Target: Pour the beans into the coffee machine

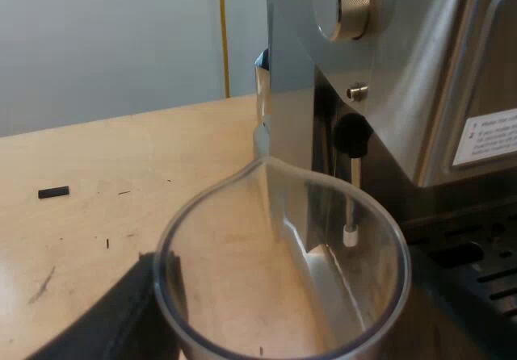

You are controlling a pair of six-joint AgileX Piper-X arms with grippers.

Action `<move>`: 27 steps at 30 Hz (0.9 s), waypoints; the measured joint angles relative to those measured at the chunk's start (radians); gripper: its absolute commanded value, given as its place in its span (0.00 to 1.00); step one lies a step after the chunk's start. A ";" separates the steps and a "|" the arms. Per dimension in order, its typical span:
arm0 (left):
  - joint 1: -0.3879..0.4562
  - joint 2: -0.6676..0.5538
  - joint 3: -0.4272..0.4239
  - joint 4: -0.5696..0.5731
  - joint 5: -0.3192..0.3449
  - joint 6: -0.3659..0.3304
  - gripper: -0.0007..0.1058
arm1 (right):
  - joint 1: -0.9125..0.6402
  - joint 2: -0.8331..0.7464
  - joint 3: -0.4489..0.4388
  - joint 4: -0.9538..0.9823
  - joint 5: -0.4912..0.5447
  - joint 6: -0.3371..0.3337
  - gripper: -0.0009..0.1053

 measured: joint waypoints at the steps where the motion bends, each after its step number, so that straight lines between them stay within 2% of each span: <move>1: 0.000 0.000 0.011 -0.015 0.000 0.000 0.32 | 0.000 0.011 0.000 0.000 0.011 0.000 0.75; 6: 0.000 0.000 0.117 -0.190 0.000 0.000 0.32 | 0.000 0.091 0.000 -0.004 0.076 0.000 0.75; 12: 0.000 0.000 0.232 -0.382 0.000 0.000 0.32 | 0.000 0.170 0.000 -0.089 0.077 0.001 0.75; 16: 0.000 0.039 0.288 -0.483 0.000 0.000 0.32 | 0.000 0.224 0.000 -0.160 0.086 0.042 0.75; 21: 0.000 0.106 0.306 -0.529 0.000 0.000 0.32 | 0.000 0.259 0.000 -0.182 0.100 0.062 0.75; 27: 0.000 0.247 0.306 -0.675 0.000 0.000 0.32 | 0.000 0.315 0.000 -0.204 0.102 0.065 0.75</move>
